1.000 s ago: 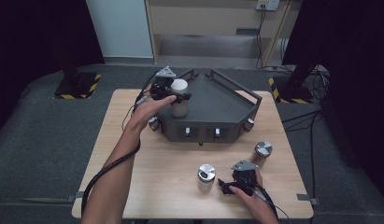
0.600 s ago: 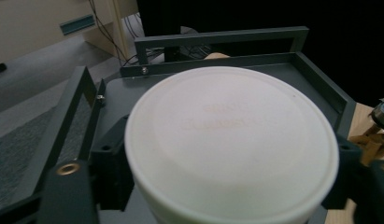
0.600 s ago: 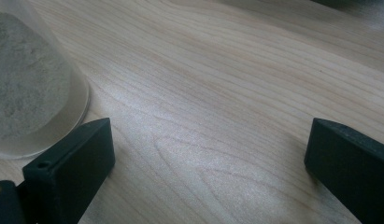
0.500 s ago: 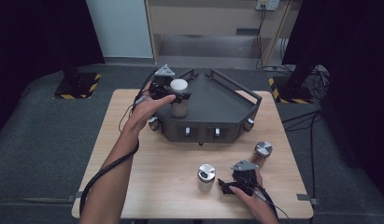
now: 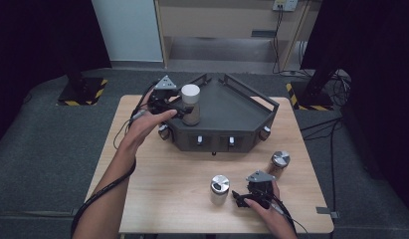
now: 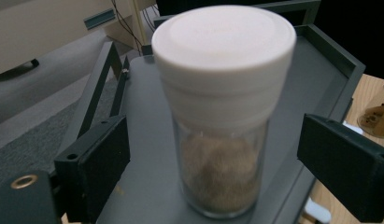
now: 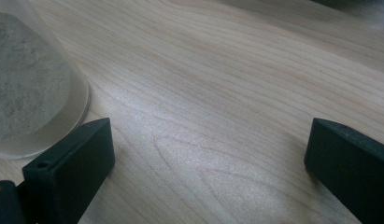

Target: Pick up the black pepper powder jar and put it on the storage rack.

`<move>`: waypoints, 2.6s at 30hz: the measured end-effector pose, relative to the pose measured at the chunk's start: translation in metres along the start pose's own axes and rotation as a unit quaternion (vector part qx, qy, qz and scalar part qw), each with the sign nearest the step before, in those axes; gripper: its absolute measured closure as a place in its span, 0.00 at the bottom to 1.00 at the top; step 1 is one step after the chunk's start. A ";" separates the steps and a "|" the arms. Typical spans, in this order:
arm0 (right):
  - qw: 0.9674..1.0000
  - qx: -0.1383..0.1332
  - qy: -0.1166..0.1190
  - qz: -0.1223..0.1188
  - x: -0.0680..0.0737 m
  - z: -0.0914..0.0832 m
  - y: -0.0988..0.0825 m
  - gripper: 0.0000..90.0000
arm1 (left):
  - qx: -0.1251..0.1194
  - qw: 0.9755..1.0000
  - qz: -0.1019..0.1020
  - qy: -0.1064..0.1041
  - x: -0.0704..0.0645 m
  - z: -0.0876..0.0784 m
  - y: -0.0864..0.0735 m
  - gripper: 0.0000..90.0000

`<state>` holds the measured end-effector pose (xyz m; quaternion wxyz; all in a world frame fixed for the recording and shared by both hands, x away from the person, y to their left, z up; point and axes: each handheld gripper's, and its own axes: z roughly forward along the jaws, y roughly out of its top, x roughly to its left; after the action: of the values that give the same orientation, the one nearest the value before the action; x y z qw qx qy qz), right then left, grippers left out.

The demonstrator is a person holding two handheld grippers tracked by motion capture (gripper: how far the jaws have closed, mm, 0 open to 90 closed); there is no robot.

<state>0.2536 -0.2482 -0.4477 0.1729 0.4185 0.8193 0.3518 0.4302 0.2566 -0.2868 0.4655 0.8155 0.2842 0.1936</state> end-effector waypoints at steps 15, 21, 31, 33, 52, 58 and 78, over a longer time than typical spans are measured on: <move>1.000 0.000 -0.001 0.000 0.000 0.000 0.000 0.02 | -0.002 1.000 -0.019 0.024 -0.020 -0.047 -0.035 0.03; 1.000 0.000 -0.001 0.000 0.000 0.000 0.000 0.02 | 0.003 1.000 -0.018 0.024 -0.025 -0.052 -0.041 0.03; 1.000 0.000 -0.001 0.000 0.000 0.000 0.000 0.02 | 0.011 0.999 -0.016 0.026 -0.039 -0.057 -0.047 0.03; 1.000 0.000 -0.001 0.000 0.000 0.000 0.000 0.02 | 0.016 0.999 -0.013 0.027 -0.042 -0.057 -0.046 0.03; 1.000 0.000 0.000 0.000 0.000 0.000 0.000 0.02 | 0.030 0.999 -0.018 0.017 -0.072 -0.054 -0.065 0.02; 1.000 0.000 0.000 0.000 0.000 0.000 0.000 0.02 | 0.033 0.999 -0.029 0.018 -0.074 -0.053 -0.077 0.02; 1.000 0.000 0.000 0.000 0.000 0.000 0.000 0.02 | 0.047 0.996 -0.064 0.031 -0.086 -0.056 -0.124 0.02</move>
<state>0.2536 -0.2480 -0.4477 0.1727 0.4188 0.8193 0.3514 0.2964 0.2877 -0.3717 0.4288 0.8105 0.3587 0.1748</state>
